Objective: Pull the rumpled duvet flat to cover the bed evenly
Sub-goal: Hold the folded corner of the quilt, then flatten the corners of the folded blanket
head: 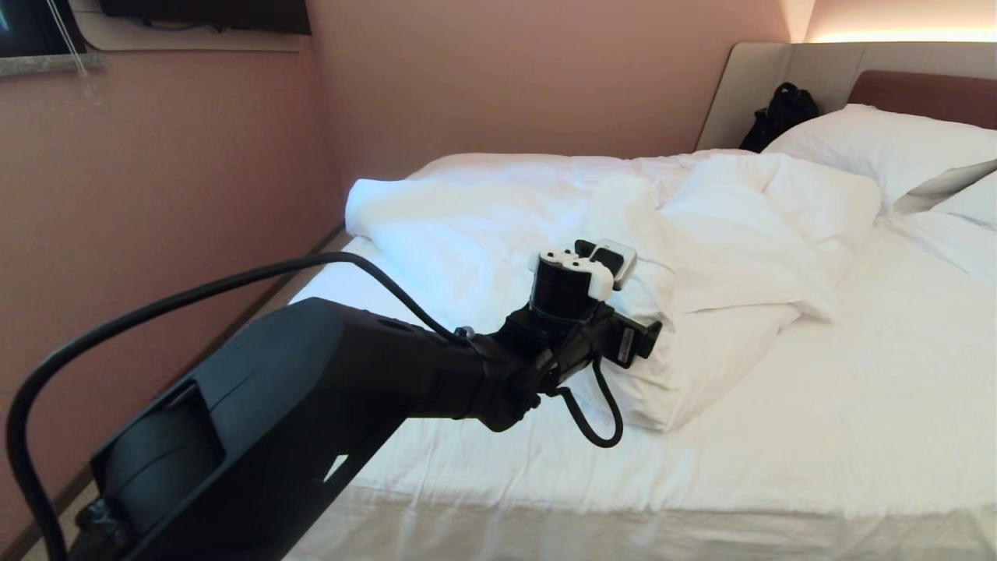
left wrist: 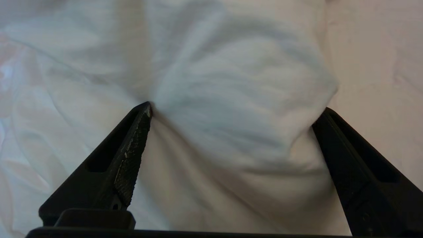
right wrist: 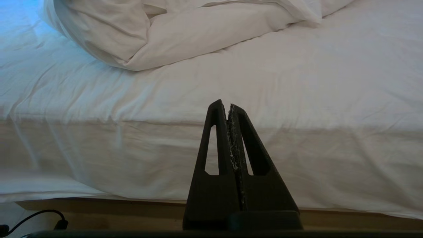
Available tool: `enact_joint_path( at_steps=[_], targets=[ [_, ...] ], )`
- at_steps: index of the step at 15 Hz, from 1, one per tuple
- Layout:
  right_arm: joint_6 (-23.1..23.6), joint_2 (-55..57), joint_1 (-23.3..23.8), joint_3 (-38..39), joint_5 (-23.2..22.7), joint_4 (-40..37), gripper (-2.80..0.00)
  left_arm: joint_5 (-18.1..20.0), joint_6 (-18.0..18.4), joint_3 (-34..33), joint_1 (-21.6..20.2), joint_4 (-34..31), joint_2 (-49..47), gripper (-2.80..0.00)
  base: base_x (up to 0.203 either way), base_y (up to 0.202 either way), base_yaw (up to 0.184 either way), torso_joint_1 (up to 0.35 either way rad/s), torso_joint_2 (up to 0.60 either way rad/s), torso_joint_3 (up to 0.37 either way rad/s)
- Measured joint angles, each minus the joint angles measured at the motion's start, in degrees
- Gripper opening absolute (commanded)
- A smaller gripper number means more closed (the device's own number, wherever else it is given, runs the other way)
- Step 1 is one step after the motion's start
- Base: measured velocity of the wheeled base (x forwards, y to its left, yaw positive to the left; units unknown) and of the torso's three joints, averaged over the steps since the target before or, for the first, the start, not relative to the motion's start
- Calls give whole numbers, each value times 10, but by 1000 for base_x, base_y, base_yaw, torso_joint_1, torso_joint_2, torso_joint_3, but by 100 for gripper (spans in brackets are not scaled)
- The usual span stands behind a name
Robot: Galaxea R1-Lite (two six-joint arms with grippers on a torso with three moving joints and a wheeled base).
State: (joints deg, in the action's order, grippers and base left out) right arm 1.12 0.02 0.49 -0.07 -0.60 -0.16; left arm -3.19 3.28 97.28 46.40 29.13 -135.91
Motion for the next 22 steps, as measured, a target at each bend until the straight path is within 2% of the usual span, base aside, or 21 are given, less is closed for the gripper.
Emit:
enact_joint_path(
  at_steps=[8, 11, 14, 17, 19, 22],
  targets=[
    [0, 0, 0, 0, 0, 0, -280, -1, 0, 19, -4, -6, -23, -280, 0, 0, 0, 0, 0, 0],
    [0, 0, 0, 0, 0, 0, -280, -22, 0, 1, -3, -14, -13, -280, 0, 0, 0, 0, 0, 0],
    [0, 0, 0, 0, 0, 0, -280, -38, -1, -76, 0, -27, 36, -280, 0, 0, 0, 0, 0, 0],
    [0, 0, 0, 0, 0, 0, -280, -46, -5, -201, 13, -26, 105, -280, 0, 0, 0, 0, 0, 0],
    [0, 0, 0, 0, 0, 0, -280, -62, -15, -278, 25, -26, 155, -280, 0, 0, 0, 0, 0, 0],
    [0, 0, 0, 0, 0, 0, -280, -92, -40, -347, 33, -22, 201, -280, 0, 0, 0, 0, 0, 0]
  ],
)
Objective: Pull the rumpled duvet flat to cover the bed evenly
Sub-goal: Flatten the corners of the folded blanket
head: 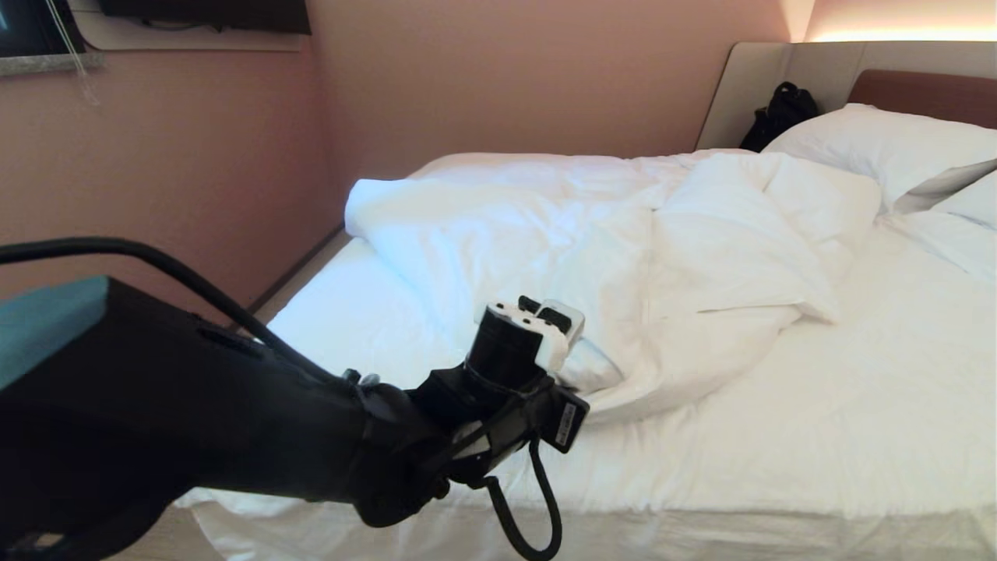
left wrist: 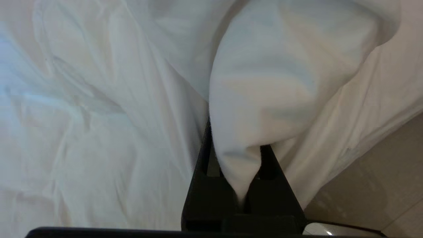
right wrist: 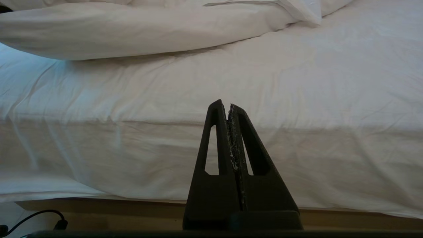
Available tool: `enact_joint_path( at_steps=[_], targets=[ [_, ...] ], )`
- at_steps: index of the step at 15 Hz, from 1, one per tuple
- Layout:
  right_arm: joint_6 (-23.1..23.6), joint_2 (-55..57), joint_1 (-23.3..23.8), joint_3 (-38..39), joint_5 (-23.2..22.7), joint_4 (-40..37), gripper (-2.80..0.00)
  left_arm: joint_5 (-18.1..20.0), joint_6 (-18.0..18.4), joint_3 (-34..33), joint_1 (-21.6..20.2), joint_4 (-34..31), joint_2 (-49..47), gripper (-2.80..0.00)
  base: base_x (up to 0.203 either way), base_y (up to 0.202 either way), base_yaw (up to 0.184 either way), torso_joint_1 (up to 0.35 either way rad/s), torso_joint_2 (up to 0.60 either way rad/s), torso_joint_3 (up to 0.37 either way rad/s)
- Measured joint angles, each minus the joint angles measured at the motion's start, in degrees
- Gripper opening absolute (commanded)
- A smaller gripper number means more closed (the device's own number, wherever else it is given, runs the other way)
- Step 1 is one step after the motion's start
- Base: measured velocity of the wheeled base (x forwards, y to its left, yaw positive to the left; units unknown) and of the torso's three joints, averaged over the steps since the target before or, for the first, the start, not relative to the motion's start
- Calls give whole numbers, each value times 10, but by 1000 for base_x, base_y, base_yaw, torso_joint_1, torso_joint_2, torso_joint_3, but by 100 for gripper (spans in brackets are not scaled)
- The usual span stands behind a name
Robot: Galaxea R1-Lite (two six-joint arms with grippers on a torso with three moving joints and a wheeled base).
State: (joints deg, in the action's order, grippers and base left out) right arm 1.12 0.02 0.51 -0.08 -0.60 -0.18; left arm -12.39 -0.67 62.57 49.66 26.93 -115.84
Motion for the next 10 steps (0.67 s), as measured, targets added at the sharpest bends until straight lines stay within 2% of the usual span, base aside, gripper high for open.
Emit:
enact_joint_path(
  at_steps=[2, 4, 8, 9, 10],
  targets=[
    [0, 0, 0, 0, 0, 0, -280, -30, -33, -44, 1, -1, 7, -280, 0, 0, 0, 0, 0, 0],
    [0, 0, 0, 0, 0, 0, -280, -39, -53, -64, 1, 2, 5, -280, 0, 0, 0, 0, 0, 0],
    [0, 0, 0, 0, 0, 0, -280, -41, -60, -76, 5, 26, -23, -280, 0, 0, 0, 0, 0, 0],
    [0, 0, 0, 0, 0, 0, -280, -43, -57, -77, 8, 41, -31, 0, 0, 0, 0, 0, 0, 0],
    [0, 0, 0, 0, 1, 0, -280, -43, -56, -78, 10, 49, -38, 0, 0, 0, 0, 0, 0, 0]
  ],
)
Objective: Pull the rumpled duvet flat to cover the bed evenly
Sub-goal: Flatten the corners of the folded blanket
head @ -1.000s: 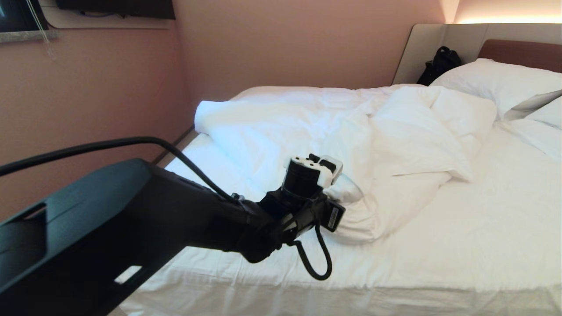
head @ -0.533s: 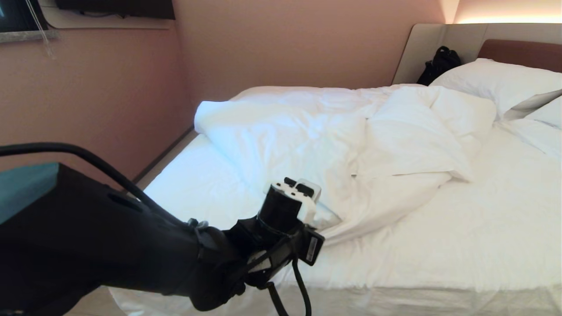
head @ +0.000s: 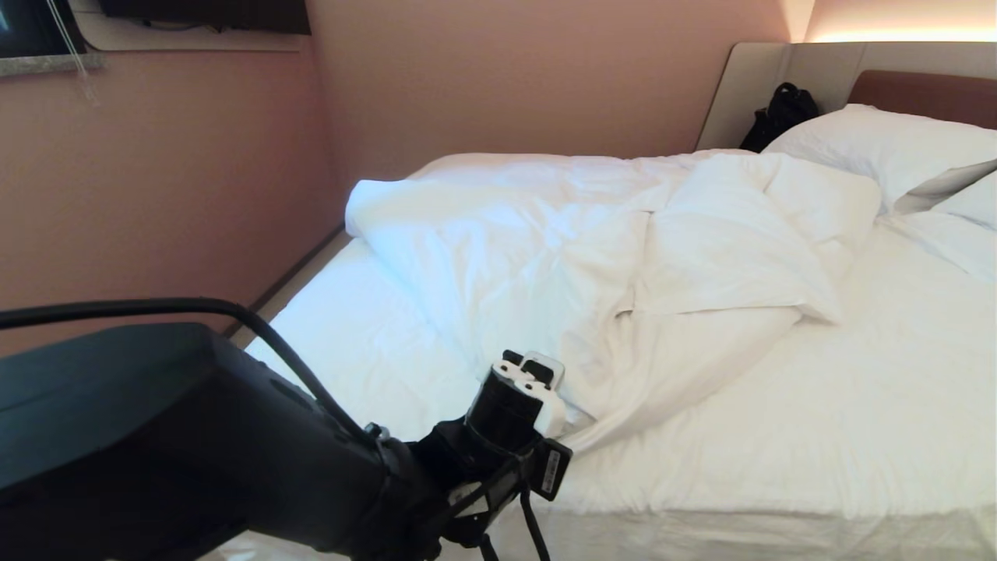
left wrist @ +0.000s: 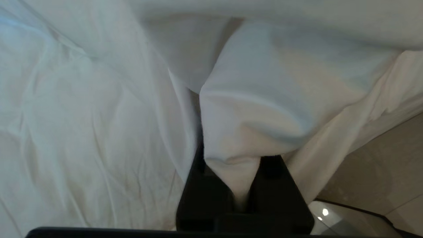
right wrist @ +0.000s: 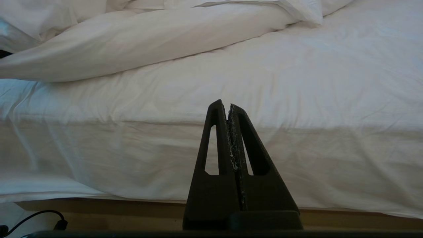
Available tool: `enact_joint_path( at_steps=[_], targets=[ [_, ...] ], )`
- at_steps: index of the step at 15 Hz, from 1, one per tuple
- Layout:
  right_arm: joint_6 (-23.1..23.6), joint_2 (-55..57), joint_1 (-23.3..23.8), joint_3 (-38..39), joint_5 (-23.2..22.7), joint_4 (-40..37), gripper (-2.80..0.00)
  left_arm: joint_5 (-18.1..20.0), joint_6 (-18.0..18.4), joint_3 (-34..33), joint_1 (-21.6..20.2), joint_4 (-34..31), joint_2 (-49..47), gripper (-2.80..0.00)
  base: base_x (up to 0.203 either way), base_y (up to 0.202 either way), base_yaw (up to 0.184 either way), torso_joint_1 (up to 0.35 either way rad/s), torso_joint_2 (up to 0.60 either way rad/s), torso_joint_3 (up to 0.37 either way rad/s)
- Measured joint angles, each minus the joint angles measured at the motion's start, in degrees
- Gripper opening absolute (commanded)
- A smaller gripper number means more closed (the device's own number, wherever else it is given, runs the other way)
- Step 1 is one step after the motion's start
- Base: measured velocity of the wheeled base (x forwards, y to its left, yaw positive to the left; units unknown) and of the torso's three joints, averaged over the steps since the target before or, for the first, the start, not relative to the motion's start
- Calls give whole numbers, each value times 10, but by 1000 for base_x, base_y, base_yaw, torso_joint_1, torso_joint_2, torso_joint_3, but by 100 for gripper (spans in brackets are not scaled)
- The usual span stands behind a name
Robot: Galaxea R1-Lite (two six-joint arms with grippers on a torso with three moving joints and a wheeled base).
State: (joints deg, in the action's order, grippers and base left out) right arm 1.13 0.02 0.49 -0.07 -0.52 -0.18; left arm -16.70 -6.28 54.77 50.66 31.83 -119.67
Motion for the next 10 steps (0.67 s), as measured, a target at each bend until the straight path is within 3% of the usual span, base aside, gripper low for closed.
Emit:
enact_joint_path(
  at_steps=[5, 10],
  targets=[
    [0, 0, 0, 0, -1, 0, -280, 0, 7, 12, 13, 4, -15, 0, 0, 0, 0, 0, 0, 0],
    [0, 0, 0, 0, 0, 0, -280, -8, 31, 23, 29, 4, 49, 0, 0, 0, 0, 0, 0, 0]
  ],
)
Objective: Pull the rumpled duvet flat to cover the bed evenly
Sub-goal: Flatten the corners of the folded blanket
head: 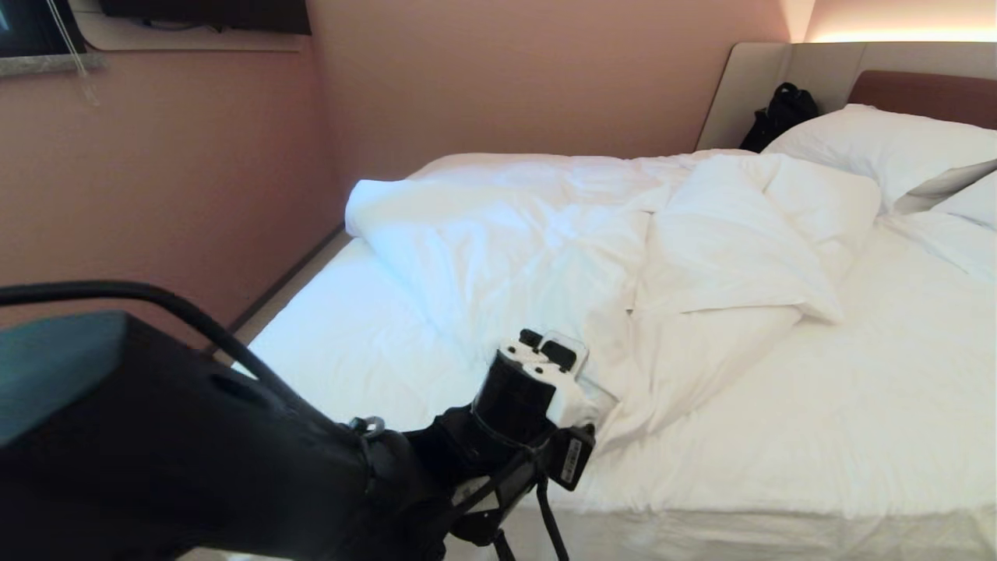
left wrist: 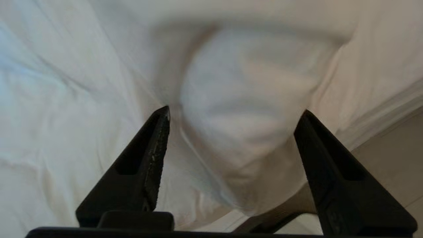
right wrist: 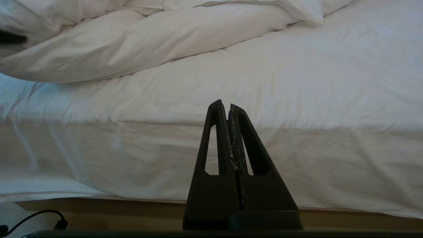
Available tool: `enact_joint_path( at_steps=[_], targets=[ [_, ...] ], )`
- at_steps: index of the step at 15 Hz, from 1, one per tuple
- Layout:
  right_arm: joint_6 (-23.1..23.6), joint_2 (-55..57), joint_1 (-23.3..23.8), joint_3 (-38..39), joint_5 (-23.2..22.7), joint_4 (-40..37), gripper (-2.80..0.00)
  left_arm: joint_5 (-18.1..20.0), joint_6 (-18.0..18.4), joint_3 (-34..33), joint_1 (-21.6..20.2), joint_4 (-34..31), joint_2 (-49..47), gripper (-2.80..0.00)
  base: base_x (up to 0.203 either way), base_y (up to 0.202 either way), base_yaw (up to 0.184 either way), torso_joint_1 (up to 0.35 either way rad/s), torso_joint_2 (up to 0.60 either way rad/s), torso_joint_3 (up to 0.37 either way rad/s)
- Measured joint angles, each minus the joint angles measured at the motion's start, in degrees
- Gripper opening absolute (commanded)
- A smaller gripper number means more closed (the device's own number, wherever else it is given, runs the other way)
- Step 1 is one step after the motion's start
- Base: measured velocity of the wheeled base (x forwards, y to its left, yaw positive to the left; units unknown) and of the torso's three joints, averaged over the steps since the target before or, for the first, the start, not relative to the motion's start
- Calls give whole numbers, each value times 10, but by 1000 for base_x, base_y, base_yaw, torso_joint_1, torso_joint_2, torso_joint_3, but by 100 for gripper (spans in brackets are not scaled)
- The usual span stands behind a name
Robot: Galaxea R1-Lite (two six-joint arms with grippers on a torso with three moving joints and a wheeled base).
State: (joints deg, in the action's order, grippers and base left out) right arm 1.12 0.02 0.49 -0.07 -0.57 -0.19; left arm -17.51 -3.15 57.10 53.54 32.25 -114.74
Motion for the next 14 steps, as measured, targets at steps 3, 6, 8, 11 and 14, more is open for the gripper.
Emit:
enact_joint_path(
  at_steps=[3, 6, 8, 11, 14],
  targets=[
    [0, 0, 0, 0, 0, 0, -280, -15, 34, 16, 11, -5, 71, 0, 0, 0, 0, 0, 0, 0],
    [0, 0, 0, 0, 0, 0, -280, -17, 67, 29, 17, -11, 124, -280, 0, 0, 0, 0, 0, 0],
    [0, 0, 0, 0, 0, 0, -280, -17, 92, 51, 10, -13, 155, -280, 0, 0, 0, 0, 0, 0],
    [0, 0, 0, 0, 0, 0, -280, -13, 102, 93, -6, -29, 172, -280, 0, 0, 0, 0, 0, 0],
    [0, 0, 0, 0, 0, 0, -280, -11, 102, 160, -19, -66, 165, -280, 0, 0, 0, 0, 0, 0]
  ],
)
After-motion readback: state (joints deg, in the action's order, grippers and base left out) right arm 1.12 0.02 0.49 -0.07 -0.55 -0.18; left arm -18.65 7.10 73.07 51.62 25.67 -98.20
